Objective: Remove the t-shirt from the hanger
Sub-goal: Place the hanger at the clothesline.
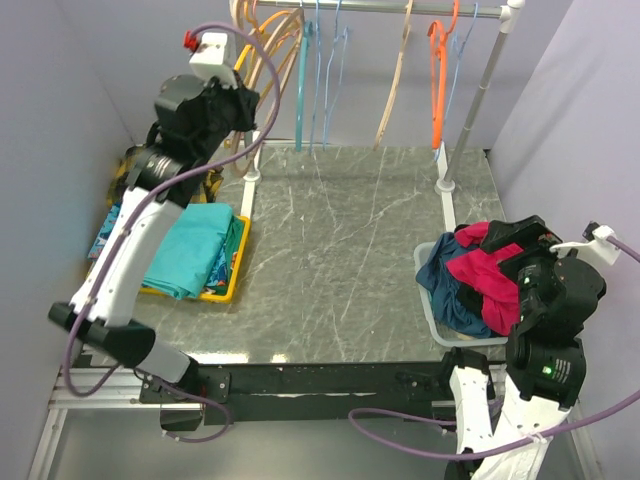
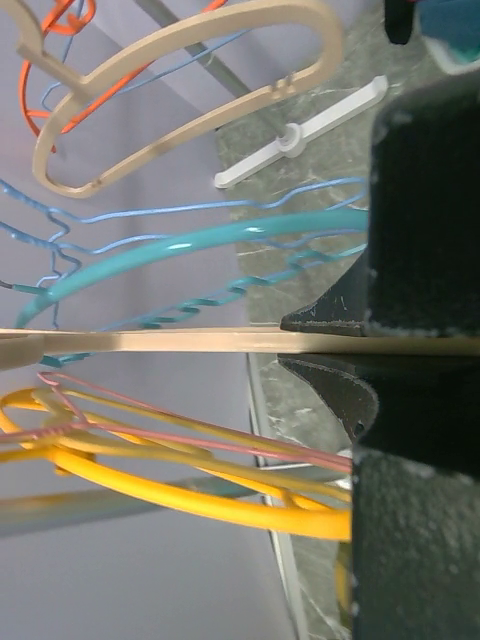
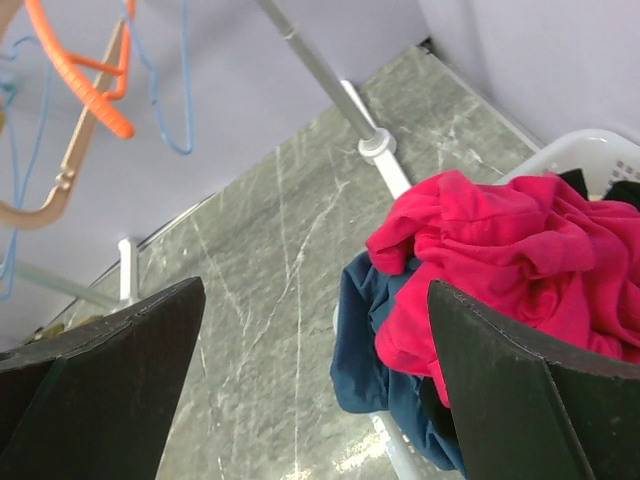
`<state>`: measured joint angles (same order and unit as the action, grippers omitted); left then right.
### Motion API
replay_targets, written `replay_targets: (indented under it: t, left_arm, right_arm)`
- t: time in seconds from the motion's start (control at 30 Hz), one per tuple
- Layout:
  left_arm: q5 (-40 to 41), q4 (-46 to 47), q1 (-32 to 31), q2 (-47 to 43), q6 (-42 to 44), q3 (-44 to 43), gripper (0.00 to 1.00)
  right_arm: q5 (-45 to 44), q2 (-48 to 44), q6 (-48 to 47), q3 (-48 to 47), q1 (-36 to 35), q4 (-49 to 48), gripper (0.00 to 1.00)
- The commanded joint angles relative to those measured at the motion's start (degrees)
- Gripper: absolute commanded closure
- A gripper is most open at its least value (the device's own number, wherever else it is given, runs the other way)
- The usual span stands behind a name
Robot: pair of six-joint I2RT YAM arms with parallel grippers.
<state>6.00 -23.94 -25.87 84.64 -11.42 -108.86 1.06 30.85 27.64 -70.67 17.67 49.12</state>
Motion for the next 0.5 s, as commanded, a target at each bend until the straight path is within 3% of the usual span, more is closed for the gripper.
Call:
replay_targets:
  t: [0.0, 0.47]
  left_arm:
    - [-1.43, 4.26, -0.06, 6.75, 2.10, -8.18, 0.99]
    - [1.47, 5.31, 0.82, 21.87, 4.48, -22.00, 0.99]
  right_arm:
    - [4.74, -1.06, -2.32, 0.80, 0.26, -2.54, 0.00]
    - [7.64, 2.19, -6.10, 1.68, -1.59, -3.24, 0.00]
